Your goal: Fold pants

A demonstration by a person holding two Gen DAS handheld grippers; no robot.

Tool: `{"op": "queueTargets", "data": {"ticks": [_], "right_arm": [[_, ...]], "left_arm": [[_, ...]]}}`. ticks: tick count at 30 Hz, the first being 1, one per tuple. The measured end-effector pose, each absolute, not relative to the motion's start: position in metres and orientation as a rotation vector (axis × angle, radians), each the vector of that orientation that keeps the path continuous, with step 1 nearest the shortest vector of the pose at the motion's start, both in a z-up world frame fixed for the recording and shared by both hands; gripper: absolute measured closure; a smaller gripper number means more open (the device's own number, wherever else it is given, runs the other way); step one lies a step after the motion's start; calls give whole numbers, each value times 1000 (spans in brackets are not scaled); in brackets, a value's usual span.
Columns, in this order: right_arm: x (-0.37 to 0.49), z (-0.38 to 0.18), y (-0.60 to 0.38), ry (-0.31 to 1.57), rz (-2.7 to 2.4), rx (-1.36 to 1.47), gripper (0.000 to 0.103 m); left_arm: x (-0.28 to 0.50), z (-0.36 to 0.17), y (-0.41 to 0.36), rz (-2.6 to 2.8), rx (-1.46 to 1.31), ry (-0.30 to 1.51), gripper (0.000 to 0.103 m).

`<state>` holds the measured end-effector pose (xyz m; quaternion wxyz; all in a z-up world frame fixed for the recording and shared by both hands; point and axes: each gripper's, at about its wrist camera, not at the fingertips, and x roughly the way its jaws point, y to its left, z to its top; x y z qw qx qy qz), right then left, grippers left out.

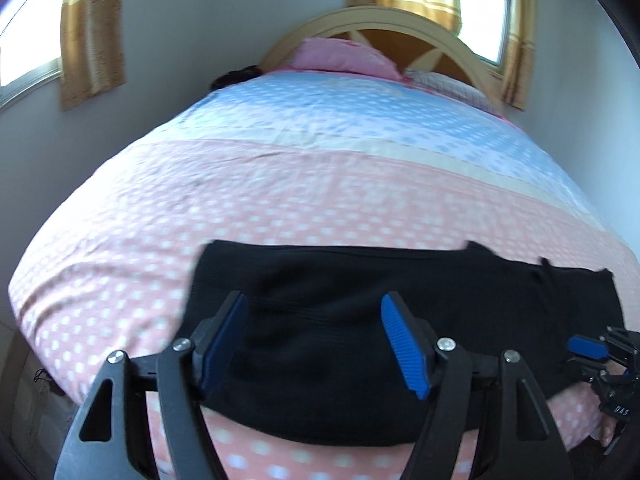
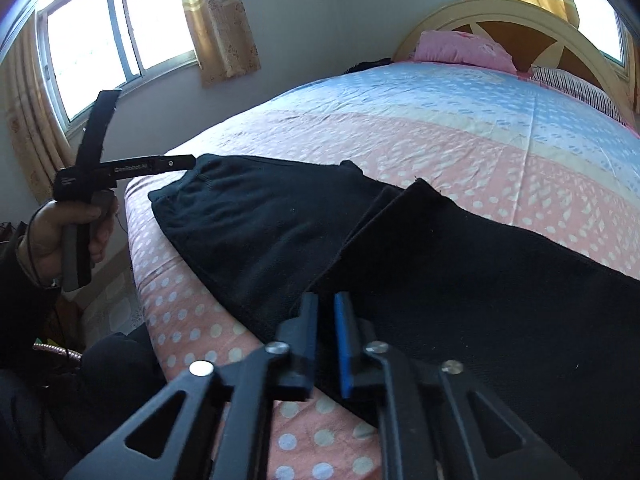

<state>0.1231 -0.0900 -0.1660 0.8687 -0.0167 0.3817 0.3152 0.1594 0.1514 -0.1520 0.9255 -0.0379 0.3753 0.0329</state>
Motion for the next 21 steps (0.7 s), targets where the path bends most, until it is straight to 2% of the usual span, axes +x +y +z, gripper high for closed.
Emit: {"op": "queueTargets", "data": {"ticks": [5,9,12,15,17,21], "right_arm": [[115,-154,-90,765,689,-57,98],[116,-170,-80,802,666,-136,97],[111,-173,-79,785,675,-184,94],[109,-166,-82,766,678,-181,78],[107,-162,-86,733,669,-156,57],[111,-179,-77,794,656,-188,53]], "left_arm": [[164,-158,180,127,-127,778,31],[165,-156,191,148,-134,767,31],[168,-157,196,163,-128,764,27],[170,-164,207,192,-118,779,27],[171,-167,216,223,-117,777,27],[173,-176,235,230,-159,783,24]]}}
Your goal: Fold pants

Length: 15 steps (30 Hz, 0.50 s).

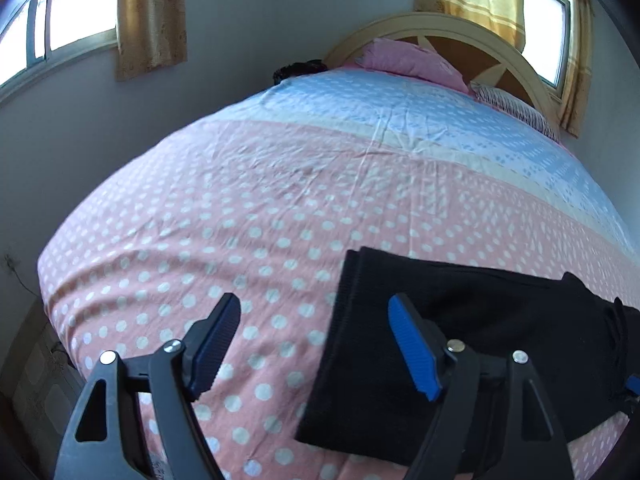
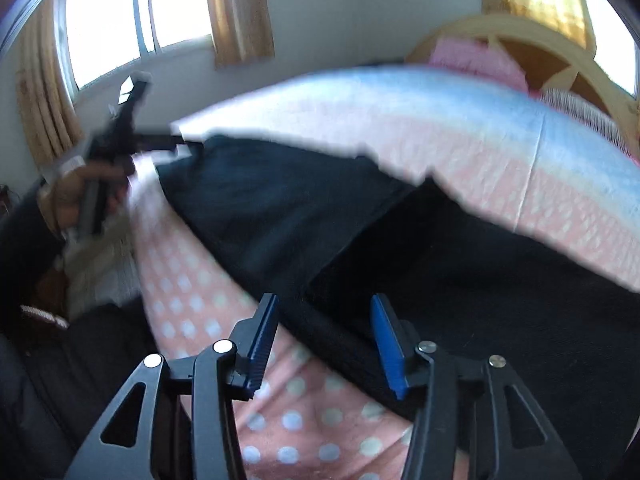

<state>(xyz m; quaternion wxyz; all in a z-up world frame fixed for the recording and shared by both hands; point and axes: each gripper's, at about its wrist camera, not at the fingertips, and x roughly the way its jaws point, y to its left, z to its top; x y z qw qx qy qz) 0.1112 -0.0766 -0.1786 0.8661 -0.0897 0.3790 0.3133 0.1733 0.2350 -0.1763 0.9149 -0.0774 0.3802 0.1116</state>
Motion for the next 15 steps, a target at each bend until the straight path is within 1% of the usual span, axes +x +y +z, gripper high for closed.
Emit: {"op": "queueTargets", "data": {"ticks": [4,7,10,12,14,15], "right_arm": [[107,-165,-85,761,700,-123,53],[104,-155,-99,709,682,-66,53],[109,-153,-114,697,628,-11,53],[113,-155,-122,702,603,29,53],[116,-155,-127,706,587,60,53],[117,-155,-130,703,575,74,53]], "left_arm": [[175,-193,242,172,-249,826,24],[173,-193,242,158,-268,809,24],[172,-193,244,131,-276,807,26],[173,-193,243,105,-280,806,34],[174,-193,242,83,-286,803,45],[173,-194,241,63,-291,800,47]]}}
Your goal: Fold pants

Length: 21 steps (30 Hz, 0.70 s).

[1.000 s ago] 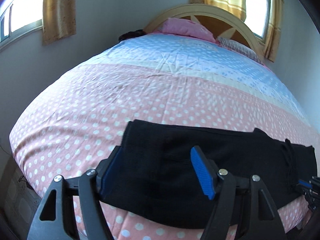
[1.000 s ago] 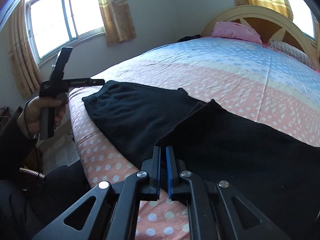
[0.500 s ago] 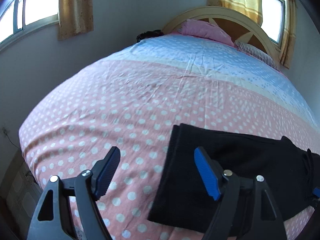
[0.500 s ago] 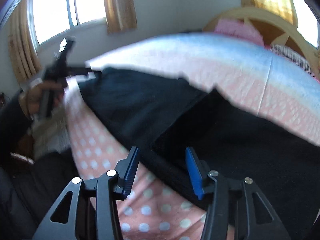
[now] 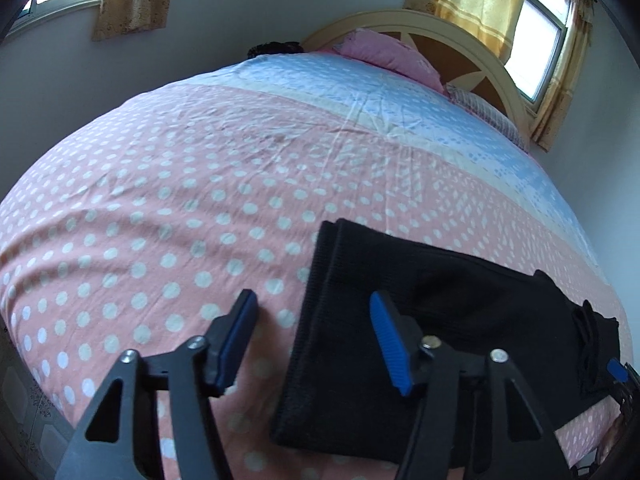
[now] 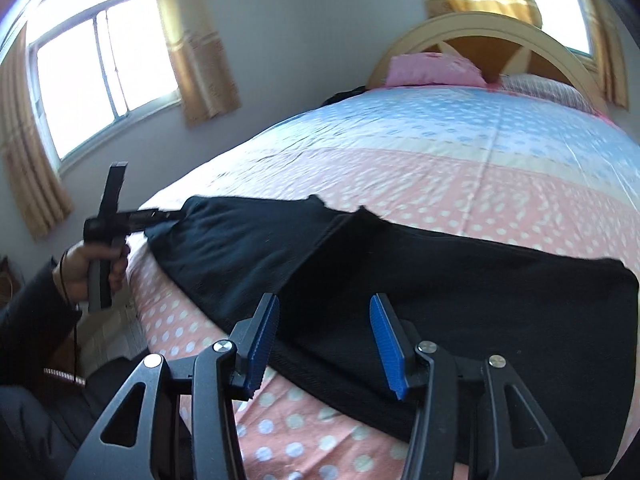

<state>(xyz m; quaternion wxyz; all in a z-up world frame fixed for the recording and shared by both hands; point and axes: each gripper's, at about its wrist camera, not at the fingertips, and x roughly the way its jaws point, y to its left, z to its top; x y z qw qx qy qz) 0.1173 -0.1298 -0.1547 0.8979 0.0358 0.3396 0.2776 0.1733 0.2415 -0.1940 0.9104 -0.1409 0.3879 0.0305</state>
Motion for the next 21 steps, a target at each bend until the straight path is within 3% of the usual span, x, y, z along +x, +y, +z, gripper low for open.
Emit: {"op": "queueTargets", "data": {"ticks": [3,5,21], "right_arm": [[120,-152,-136,692,554,99,53],[120,-150,-138,689,549,104,53],[114,-148,-139,667,534,90,53]], "left_arm": [[173,-196,243,34,-312,787,53],[174,-197,243,-9,-351,790,66],[163,-195,245,-18,-355,829,49]]}}
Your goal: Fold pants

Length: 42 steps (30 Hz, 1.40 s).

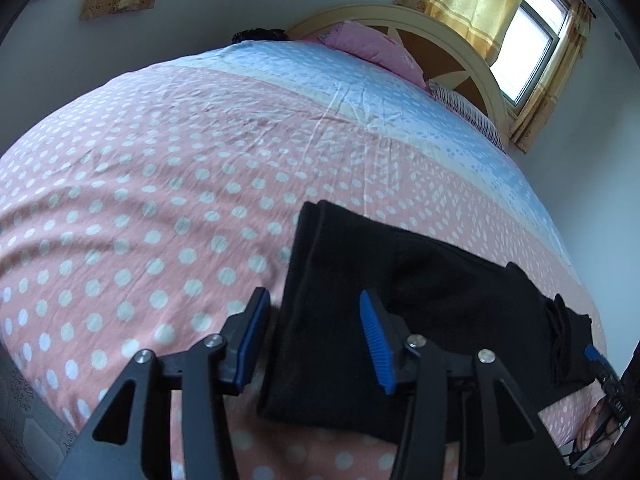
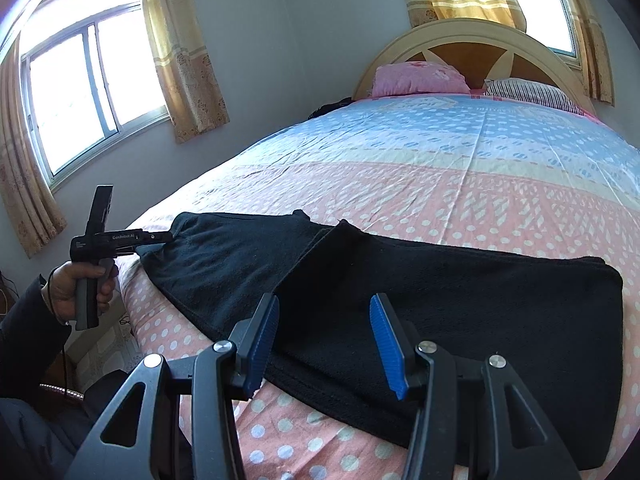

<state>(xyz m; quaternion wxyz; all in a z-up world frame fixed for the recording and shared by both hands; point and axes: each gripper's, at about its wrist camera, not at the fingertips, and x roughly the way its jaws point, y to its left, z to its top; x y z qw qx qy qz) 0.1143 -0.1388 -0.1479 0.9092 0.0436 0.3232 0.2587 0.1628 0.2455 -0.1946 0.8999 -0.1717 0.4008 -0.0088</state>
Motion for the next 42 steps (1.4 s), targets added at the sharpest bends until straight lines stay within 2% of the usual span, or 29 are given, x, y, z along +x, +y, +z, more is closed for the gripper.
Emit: {"op": "queueTargets", "data": {"ticks": [3,5,6,7,9,11,12,17,23,31,33,35,42], "right_arm": [[112,-145,-139,654,536,91,53],[110,-143,-139,645,537,90,53],[109,-142,-140,637,534,88,53],[109,-141,-140,633,533,89,53],[109,-137,-143,620,530,99,53],[109,-134,-147,610,521,103,53],[109,-132,-148,605,516,105,53],[111,-125,-162,592,470,121,53],[118,-116,-194,582,371,167,53],[115,-92,-258,573,212,287,53],[109,-86,-277,563,183,313,53],[103,-86,-291,557,149,329,48],[91,-103,-347,583,15,402,48]], "left_arm": [[163,-196,237,-27,-323,832,38],[167,-198,227,-49,-286,839,22],[168,-199,223,-51,-262,840,21],[169,-200,217,-41,-223,841,22],[169,-199,209,-22,-168,840,36],[165,-194,214,-32,-206,833,71],[164,-192,218,-58,-247,834,76],[154,-170,210,-72,-266,796,78],[143,-117,185,-161,-288,698,78],[139,-62,97,-402,-219,643,78],[140,-55,73,-453,-193,649,78],[144,-48,46,-506,-165,658,78],[161,-40,-32,-626,-124,712,78]]}}
